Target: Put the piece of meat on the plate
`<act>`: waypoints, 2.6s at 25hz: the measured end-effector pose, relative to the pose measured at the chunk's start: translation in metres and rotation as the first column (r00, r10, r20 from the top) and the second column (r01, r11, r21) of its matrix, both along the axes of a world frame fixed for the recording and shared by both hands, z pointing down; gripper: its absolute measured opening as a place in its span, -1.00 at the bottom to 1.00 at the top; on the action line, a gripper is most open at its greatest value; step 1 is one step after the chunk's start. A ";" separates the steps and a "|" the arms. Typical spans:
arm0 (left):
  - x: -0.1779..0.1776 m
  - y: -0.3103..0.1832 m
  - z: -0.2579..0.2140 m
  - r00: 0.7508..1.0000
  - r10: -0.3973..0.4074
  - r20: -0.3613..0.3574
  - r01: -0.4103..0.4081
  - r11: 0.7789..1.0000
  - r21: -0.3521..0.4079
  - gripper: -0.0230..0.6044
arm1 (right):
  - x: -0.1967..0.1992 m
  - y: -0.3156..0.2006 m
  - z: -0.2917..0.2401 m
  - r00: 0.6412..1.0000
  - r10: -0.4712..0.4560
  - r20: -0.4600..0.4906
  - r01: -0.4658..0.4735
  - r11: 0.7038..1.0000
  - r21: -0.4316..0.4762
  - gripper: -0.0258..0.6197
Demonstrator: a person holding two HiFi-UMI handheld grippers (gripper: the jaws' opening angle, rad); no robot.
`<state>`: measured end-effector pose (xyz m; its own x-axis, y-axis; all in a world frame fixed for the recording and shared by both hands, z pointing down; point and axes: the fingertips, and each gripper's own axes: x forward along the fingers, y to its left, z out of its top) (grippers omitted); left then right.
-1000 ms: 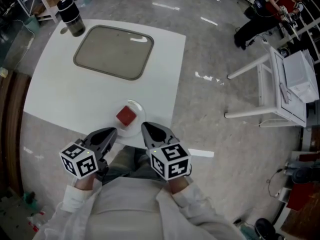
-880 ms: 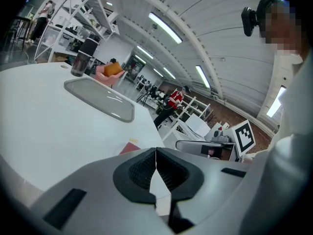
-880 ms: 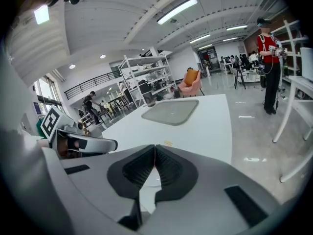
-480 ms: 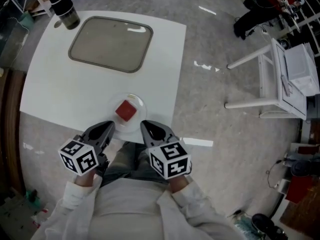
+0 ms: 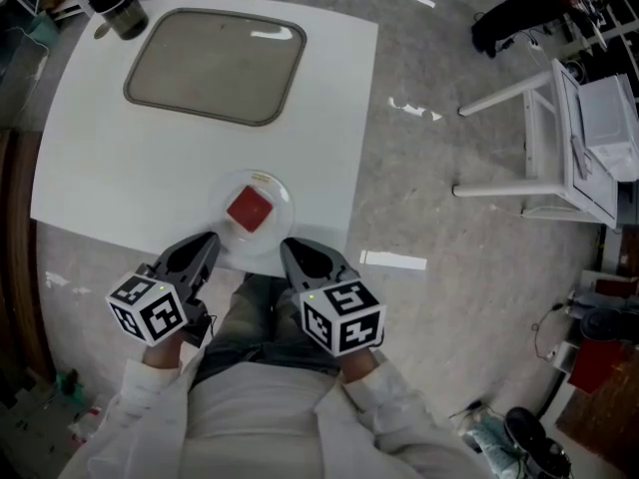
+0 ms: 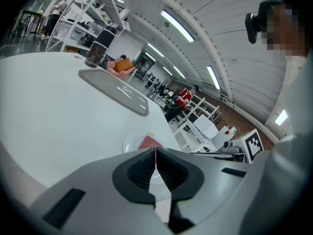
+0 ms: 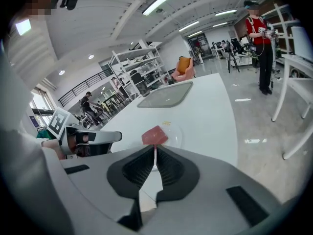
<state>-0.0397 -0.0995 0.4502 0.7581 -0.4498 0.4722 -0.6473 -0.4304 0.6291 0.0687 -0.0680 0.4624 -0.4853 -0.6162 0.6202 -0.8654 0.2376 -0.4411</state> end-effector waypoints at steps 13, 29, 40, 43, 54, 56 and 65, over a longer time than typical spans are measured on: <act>-0.012 -0.001 0.035 0.997 -0.029 0.072 0.032 0.998 -0.052 -0.89 | 0.009 0.009 0.034 0.997 0.078 -0.026 -0.080 0.993 -0.086 -0.86; -0.017 -0.008 0.055 0.994 -0.078 0.079 0.089 0.985 -0.148 -0.71 | 0.004 0.004 0.049 0.994 0.112 0.001 -0.111 0.984 -0.138 -0.64; -0.012 -0.012 0.059 0.996 -0.074 0.048 0.083 0.973 -0.215 -0.64 | 0.006 -0.006 0.057 0.987 0.161 0.027 -0.153 0.971 -0.182 -0.62; -0.007 -0.008 0.062 0.997 -0.053 0.052 0.064 0.971 -0.229 -0.63 | 0.004 -0.006 0.059 0.987 0.157 0.041 -0.145 0.967 -0.210 -0.62; -0.006 -0.009 0.063 0.996 -0.078 0.049 0.088 0.961 -0.260 -0.63 | 0.006 -0.008 0.061 0.982 0.182 0.054 -0.165 0.958 -0.235 -0.62; -0.007 -0.010 0.064 0.995 -0.080 0.055 0.092 0.960 -0.265 -0.63 | 0.006 -0.009 0.061 0.982 0.185 0.048 -0.169 0.957 -0.234 -0.62; -0.008 -0.009 0.065 0.994 -0.099 0.051 0.109 0.955 -0.275 -0.63 | 0.003 -0.013 0.062 0.978 0.203 0.054 -0.186 0.956 -0.229 -0.63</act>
